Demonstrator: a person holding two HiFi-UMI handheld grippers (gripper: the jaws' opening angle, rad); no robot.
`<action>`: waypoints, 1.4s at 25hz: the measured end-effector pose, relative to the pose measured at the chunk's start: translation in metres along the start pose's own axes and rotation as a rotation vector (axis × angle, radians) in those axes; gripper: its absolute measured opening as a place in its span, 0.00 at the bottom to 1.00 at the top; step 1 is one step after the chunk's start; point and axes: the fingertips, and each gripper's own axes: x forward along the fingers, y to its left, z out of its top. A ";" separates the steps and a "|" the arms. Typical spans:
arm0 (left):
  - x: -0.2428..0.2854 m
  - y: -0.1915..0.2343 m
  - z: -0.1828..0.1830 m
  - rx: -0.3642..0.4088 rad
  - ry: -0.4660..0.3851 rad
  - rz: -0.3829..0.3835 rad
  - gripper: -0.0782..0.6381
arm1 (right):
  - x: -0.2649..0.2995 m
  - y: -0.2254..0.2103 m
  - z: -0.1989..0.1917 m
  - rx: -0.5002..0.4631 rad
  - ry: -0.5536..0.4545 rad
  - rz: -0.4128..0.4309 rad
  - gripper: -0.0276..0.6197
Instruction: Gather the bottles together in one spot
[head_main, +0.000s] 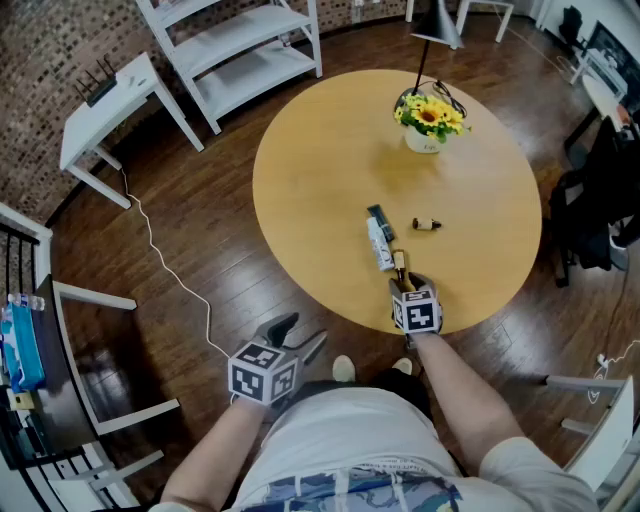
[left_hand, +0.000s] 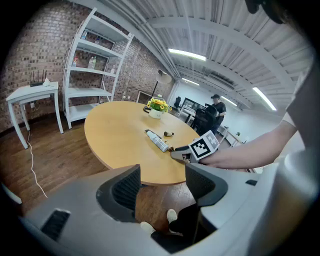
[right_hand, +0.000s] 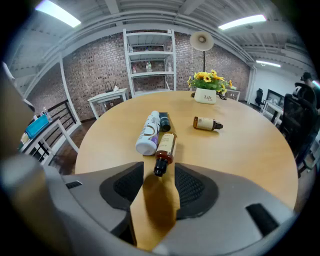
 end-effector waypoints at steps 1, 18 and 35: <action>0.001 -0.001 0.000 0.003 0.003 -0.007 0.50 | -0.002 0.009 0.000 0.002 0.000 0.003 0.32; 0.080 -0.102 0.033 0.480 0.056 -0.316 0.50 | -0.125 -0.015 0.019 -0.402 0.064 0.199 0.18; 0.209 -0.241 0.141 1.054 -0.076 -0.327 0.32 | -0.229 -0.078 0.098 -0.931 0.149 0.590 0.19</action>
